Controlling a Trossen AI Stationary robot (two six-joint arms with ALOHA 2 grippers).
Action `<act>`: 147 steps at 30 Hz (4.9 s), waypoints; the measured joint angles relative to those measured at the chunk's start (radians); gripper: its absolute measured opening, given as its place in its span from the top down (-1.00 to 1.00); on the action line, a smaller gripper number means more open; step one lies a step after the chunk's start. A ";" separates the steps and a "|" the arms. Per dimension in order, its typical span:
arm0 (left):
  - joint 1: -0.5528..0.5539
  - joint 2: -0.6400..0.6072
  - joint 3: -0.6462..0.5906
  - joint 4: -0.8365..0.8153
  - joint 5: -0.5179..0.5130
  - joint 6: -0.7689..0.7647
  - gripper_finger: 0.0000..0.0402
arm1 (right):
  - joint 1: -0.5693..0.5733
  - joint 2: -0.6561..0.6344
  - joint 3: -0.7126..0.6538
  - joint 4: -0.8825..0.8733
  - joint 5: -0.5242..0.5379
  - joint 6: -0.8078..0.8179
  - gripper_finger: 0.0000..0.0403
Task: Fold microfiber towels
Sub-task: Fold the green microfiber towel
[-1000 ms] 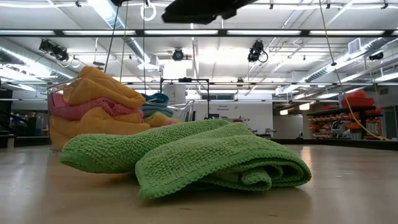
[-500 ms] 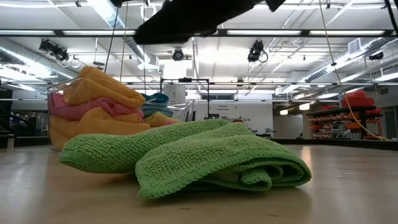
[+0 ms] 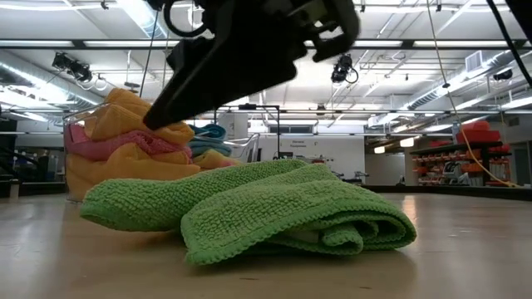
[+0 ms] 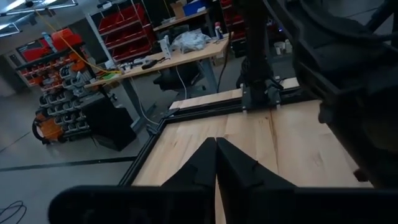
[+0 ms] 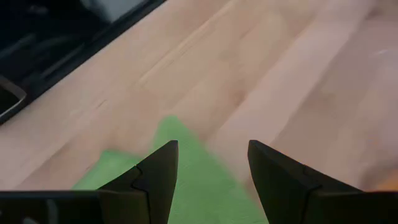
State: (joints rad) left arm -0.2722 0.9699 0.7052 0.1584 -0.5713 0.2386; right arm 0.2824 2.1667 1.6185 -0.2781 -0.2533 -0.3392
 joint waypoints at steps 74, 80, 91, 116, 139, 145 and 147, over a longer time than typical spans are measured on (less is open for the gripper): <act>0.001 0.000 0.001 -0.036 0.000 -0.020 0.87 | 0.088 -0.173 0.137 -0.446 0.246 -0.109 0.99; 0.000 0.000 0.001 -0.036 0.000 -0.049 0.91 | 0.085 -0.334 0.047 -0.460 0.314 -0.038 0.99; 0.002 0.019 0.001 -0.032 0.098 -0.098 0.83 | 0.088 -0.616 -0.054 -0.464 0.351 0.073 0.99; 0.164 0.381 0.000 0.345 0.393 -0.234 0.02 | 0.079 -0.775 -0.055 -0.501 0.529 0.180 0.94; 0.187 0.599 0.118 0.369 0.529 -0.312 -0.08 | 0.034 -0.766 -0.055 -0.500 0.605 0.216 0.94; 0.186 0.606 0.135 0.377 0.528 -0.314 -0.02 | 0.034 -0.766 -0.055 -0.500 0.647 0.228 0.94; 0.185 0.606 0.135 0.374 0.529 -0.314 0.03 | 0.034 -0.766 -0.055 -0.499 0.649 0.228 0.94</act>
State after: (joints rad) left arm -0.0868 1.5761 0.8402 0.5323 -0.0422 -0.0754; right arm 0.3161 1.4006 1.5635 -0.7769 0.3958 -0.1116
